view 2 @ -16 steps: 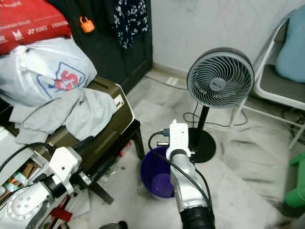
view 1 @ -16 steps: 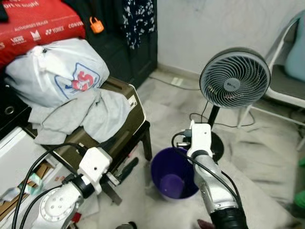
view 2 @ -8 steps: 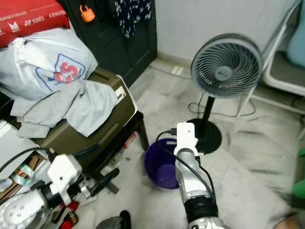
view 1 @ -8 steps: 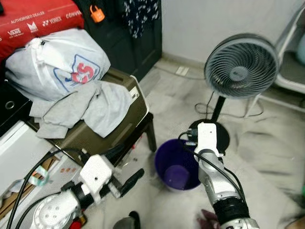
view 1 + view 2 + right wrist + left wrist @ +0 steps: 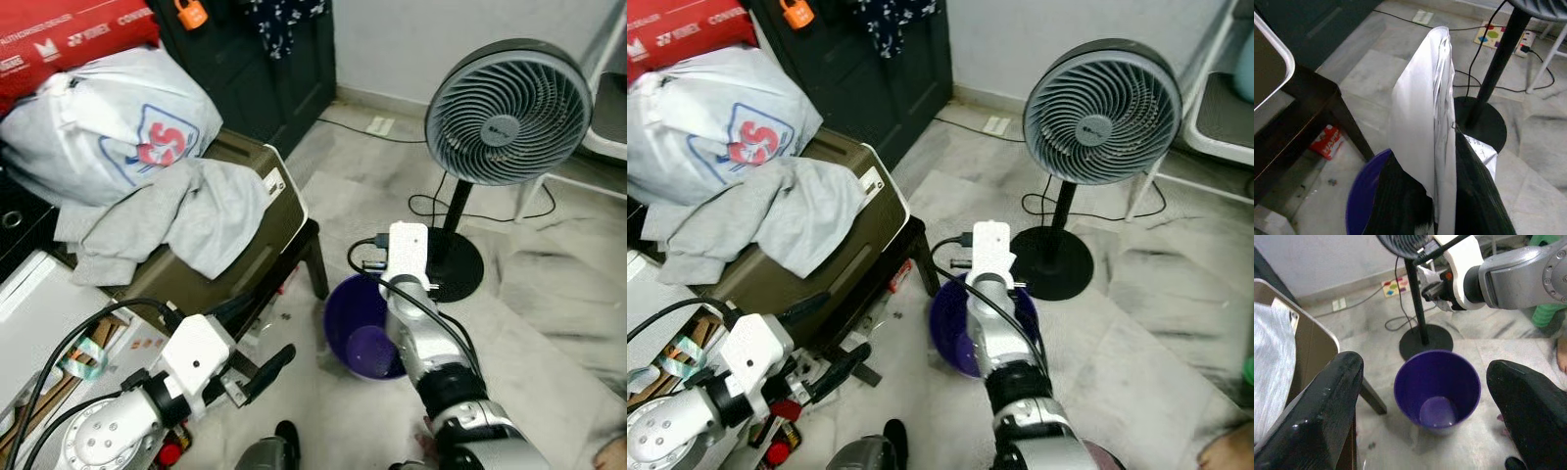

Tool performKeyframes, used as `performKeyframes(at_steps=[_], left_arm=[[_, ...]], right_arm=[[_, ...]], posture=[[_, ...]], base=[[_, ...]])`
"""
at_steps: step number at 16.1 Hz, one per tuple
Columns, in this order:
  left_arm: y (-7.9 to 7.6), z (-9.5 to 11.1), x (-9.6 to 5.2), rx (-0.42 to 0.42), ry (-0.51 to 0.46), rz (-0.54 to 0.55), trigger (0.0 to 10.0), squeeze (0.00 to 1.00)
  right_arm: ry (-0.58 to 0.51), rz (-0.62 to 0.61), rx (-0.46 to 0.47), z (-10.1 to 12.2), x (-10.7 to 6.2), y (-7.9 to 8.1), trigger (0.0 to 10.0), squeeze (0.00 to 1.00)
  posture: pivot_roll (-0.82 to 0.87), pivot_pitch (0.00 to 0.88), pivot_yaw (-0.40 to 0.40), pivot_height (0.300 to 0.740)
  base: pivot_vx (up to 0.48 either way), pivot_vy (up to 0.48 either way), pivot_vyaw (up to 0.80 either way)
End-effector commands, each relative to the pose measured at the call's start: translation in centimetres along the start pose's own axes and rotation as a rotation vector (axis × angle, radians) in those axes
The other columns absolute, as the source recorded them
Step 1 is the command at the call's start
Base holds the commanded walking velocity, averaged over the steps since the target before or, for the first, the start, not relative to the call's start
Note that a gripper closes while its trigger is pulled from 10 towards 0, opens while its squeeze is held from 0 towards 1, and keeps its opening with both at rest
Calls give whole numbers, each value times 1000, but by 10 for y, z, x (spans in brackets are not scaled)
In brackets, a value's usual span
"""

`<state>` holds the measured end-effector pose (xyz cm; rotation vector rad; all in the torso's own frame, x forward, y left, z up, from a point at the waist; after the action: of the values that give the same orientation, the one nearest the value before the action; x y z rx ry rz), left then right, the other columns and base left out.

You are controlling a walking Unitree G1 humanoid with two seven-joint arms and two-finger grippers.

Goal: Clean up the room

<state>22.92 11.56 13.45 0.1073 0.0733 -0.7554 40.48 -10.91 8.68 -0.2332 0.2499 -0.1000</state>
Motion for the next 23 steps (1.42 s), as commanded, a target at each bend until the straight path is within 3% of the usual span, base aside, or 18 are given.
performKeyframes(at_steps=[1,4,8,12,13,14,16,17,23], left_arm=[[3,1,-6,8,16,20,10000,0],[5,1,-6,9,22,20,10000,0],[6,2,-6,9,23,27,10000,0],[6,2,-8,8,30,30,10000,0],[6,2,-8,8,31,31,10000,0],[6,2,-7,8,32,30,10000,0],[5,2,-6,4,31,31,10000,0],[4,1,-6,2,32,29,10000,0],[5,0,-5,-5,31,37,10000,0]], right_arm=[[-2,15,18,1,-1,9,10000,0],[8,16,23,-2,0,12,10000,0],[61,-56,-2,-19,5,-7,10000,0],[7,-66,-17,-6,8,-7,10000,0],[2,-73,-4,-4,8,-8,10000,537],[-8,-66,20,-2,9,-6,10000,820],[-23,-58,28,2,9,-4,10000,843],[-24,-63,25,1,9,-6,10000,1000],[-34,-73,37,3,10,-7,10000,1000]], posture=[[208,284,154,740],[205,285,154,740],[209,286,154,740],[218,287,157,740],[217,287,157,740],[217,286,156,740],[214,290,157,740],[213,289,156,740],[208,287,156,740]], base=[[0,0,0],[0,0,0],[0,0,0],[0,0,0],[0,0,0],[0,0,0],[0,0,0],[0,0,0],[0,0,0]])
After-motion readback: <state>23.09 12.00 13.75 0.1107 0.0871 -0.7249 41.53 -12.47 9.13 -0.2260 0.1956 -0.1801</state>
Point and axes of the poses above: a point about 5 cm out from each wrist's last joint towards the gripper, its own x axis pointing out of the wrist towards the gripper, its own z axis along the axis of the wrist's last joint, y = z × x, the point moved 5 cm from there along x, pointing out of the wrist towards the gripper, and after that the axes turned 9 degrees about -x, right-handed, at the moved point
